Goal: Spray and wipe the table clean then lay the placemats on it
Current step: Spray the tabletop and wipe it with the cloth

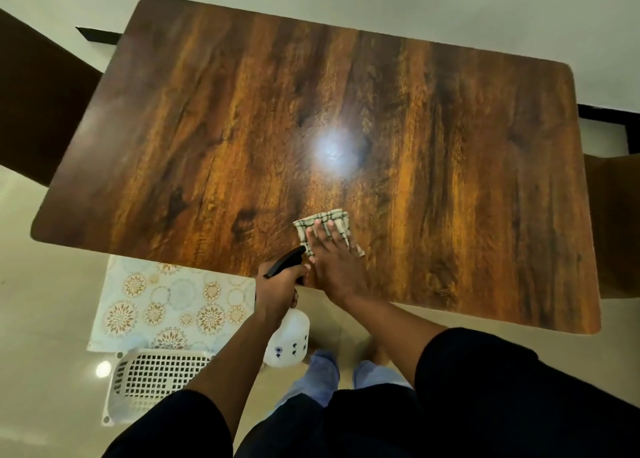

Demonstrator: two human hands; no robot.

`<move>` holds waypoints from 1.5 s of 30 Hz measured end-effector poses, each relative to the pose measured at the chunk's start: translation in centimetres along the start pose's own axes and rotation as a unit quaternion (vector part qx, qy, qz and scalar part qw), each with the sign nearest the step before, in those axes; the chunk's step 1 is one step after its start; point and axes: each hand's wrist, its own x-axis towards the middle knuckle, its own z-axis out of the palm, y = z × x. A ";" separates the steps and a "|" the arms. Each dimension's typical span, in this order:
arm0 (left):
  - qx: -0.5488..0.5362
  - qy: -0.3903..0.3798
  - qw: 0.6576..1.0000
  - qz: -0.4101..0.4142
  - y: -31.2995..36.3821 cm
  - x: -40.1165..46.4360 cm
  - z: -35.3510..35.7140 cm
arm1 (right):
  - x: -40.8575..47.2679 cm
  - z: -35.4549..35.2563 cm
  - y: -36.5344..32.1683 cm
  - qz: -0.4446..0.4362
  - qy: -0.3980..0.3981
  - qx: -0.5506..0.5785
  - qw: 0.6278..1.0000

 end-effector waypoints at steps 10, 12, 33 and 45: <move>-0.039 0.017 0.999 -0.004 0.4 1.7 -7.0 | 3.1 -2.0 2.8 -0.068 -0.039 -0.012 0.997; -0.050 0.020 0.999 0.001 0.3 1.8 -7.9 | 4.4 -3.2 3.4 -0.010 -0.015 0.006 1.000; -0.081 0.068 0.994 0.004 3.6 5.7 -6.4 | 10.6 -1.6 -5.9 -0.125 -0.042 -0.039 0.991; -0.080 0.066 0.994 0.028 7.5 7.7 -5.4 | 17.0 -8.7 5.4 0.019 0.018 0.006 1.000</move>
